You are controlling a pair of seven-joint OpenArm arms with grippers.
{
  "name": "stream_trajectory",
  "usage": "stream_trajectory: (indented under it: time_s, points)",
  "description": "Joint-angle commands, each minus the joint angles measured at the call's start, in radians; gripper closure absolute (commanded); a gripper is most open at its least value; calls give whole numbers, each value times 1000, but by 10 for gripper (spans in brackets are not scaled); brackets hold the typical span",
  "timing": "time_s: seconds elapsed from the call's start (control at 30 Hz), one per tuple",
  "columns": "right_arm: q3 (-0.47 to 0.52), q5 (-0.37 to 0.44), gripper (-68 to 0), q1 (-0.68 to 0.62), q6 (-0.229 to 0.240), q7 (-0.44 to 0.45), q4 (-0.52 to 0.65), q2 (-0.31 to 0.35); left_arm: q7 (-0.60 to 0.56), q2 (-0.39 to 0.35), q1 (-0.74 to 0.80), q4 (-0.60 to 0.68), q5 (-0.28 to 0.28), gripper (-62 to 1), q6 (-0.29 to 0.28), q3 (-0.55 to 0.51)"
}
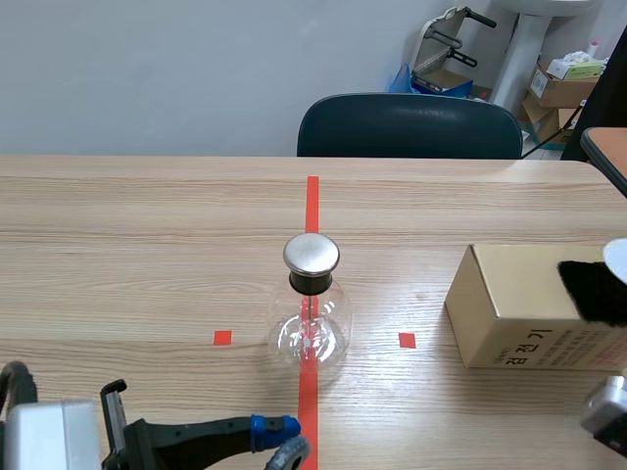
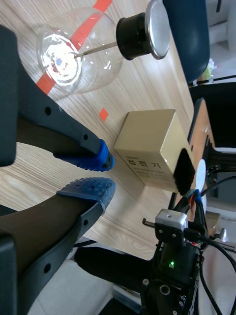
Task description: Do the electroscope experiment
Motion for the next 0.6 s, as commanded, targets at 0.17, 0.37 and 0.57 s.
stream_trajectory:
  time_s: [0.17,0.37,0.57]
  points:
    - [-69,3,-8,-2,-58,-101,106,14,-90,-24,-38,-11,-52,-85,34,-59]
    - [-156,-41,-8,-2,-58,-230,184,25,-102,-24,-24,-16,-53,-85,29,-56]
    - [-233,-97,-8,-2,-56,-350,232,39,-139,-24,-3,-16,-52,-85,23,-50]
